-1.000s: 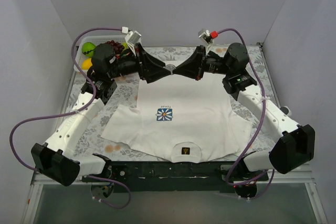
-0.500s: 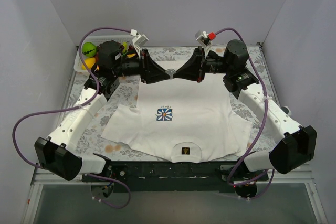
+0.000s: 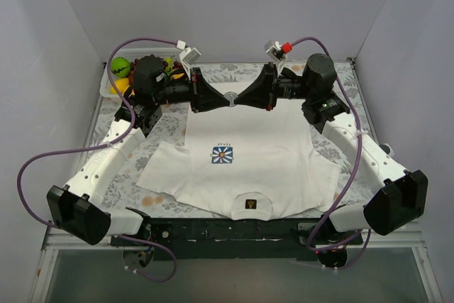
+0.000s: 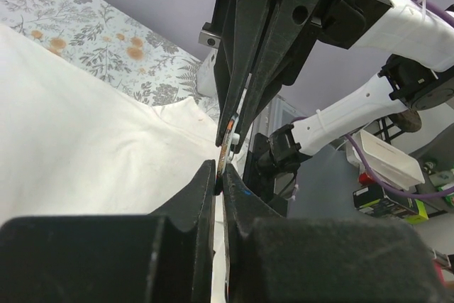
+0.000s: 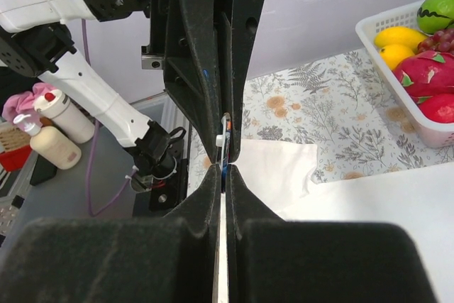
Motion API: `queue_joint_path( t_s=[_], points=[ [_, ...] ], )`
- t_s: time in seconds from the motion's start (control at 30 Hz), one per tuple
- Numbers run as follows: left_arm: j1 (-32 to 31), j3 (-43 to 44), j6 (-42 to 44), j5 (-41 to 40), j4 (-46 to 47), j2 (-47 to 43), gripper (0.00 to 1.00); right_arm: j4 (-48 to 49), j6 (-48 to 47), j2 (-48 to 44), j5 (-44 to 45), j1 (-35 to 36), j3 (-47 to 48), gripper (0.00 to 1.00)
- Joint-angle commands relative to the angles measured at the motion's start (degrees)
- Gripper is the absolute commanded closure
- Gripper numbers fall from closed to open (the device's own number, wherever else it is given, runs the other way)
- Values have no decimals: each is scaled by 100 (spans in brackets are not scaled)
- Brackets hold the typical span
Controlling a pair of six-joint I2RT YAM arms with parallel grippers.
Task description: Pin the brooch onto the clothing
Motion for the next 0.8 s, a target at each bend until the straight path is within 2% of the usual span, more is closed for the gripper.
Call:
queue_joint_path(
  t_s=[0.0,0.03,0.07,0.1,0.2,0.57,0.77],
  points=[
    [6,-21,-45,-334,8,-333,100,425,35,-182,-15,9,46,99],
    [6,-20,-54,-343,43,-359,100,557,122,-173,-50,9,3,95],
    [6,-38,-71,-361,61,-377,100,680,297,-173,-111,18,-67,88],
    [6,-38,-115,-370,87,-385,100,803,412,-173,-120,18,-120,74],
    [6,-56,-159,-352,166,-368,100,1514,931,-190,-217,18,-331,55],
    [6,-91,-229,-142,324,-342,100,1419,888,-94,-217,62,-191,53],
    [6,-108,-229,-9,359,-324,100,1700,1098,-24,-164,79,-182,62]
  ],
)
